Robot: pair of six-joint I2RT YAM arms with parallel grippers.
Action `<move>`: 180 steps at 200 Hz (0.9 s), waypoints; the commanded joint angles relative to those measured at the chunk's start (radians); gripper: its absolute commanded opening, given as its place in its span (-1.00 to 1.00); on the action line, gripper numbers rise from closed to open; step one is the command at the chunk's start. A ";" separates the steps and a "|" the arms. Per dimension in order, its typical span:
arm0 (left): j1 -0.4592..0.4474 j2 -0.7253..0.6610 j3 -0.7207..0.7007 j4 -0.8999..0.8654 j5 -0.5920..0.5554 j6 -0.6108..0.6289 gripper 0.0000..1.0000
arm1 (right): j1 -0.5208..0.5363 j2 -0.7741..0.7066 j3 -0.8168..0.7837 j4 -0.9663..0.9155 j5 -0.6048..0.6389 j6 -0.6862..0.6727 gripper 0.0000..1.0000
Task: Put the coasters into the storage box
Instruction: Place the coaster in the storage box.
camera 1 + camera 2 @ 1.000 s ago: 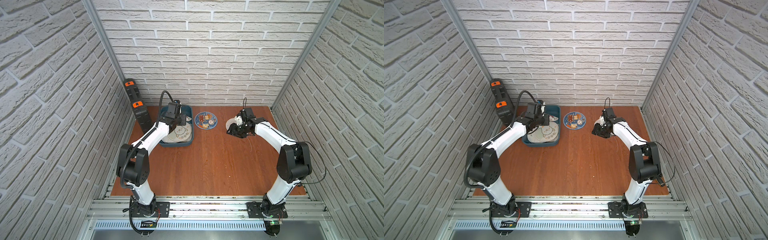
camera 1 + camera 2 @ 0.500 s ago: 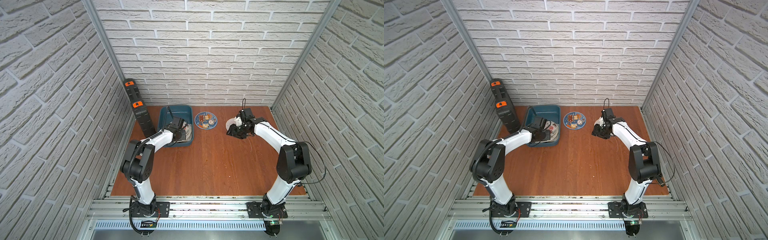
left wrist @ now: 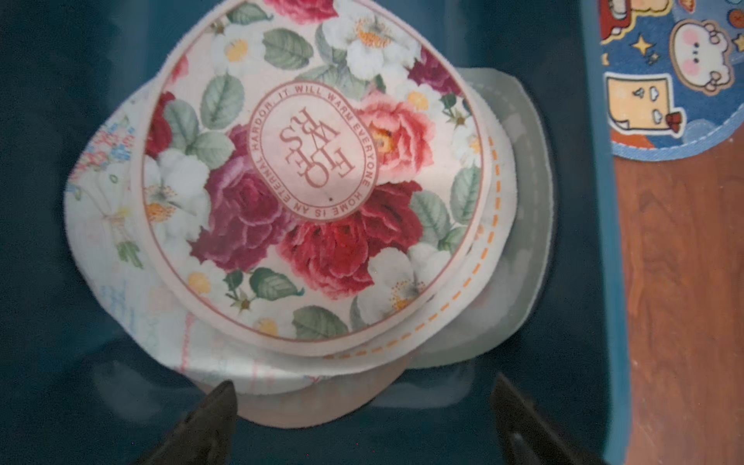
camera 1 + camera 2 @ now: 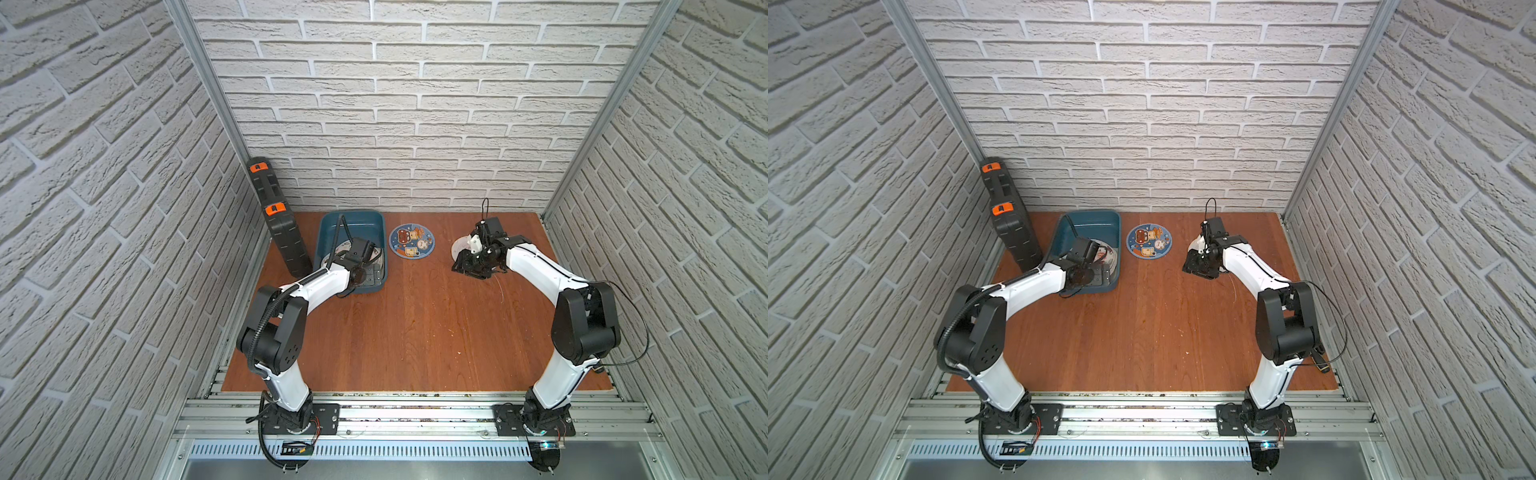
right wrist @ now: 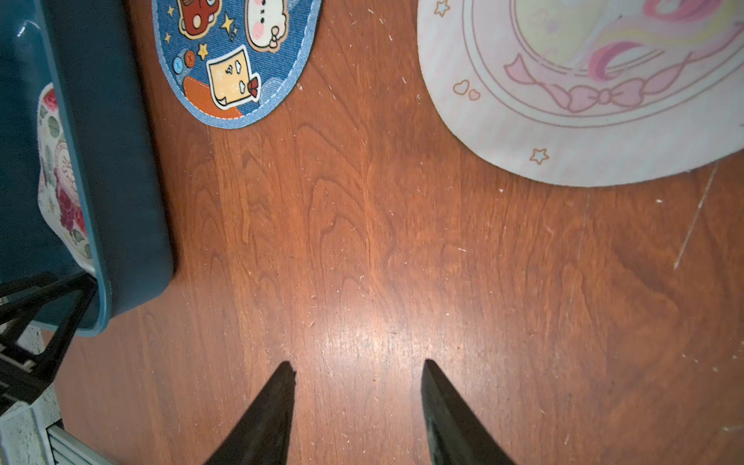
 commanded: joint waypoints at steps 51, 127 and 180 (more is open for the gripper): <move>-0.158 -0.068 0.118 0.048 -0.112 0.097 0.97 | 0.006 0.032 -0.017 0.019 0.019 0.010 0.04; -0.268 0.158 0.287 0.226 0.155 0.068 0.96 | -0.024 0.033 -0.029 0.036 0.031 0.028 0.03; -0.279 0.356 0.451 0.227 0.260 0.022 0.96 | -0.088 0.033 -0.047 0.060 0.052 0.037 0.02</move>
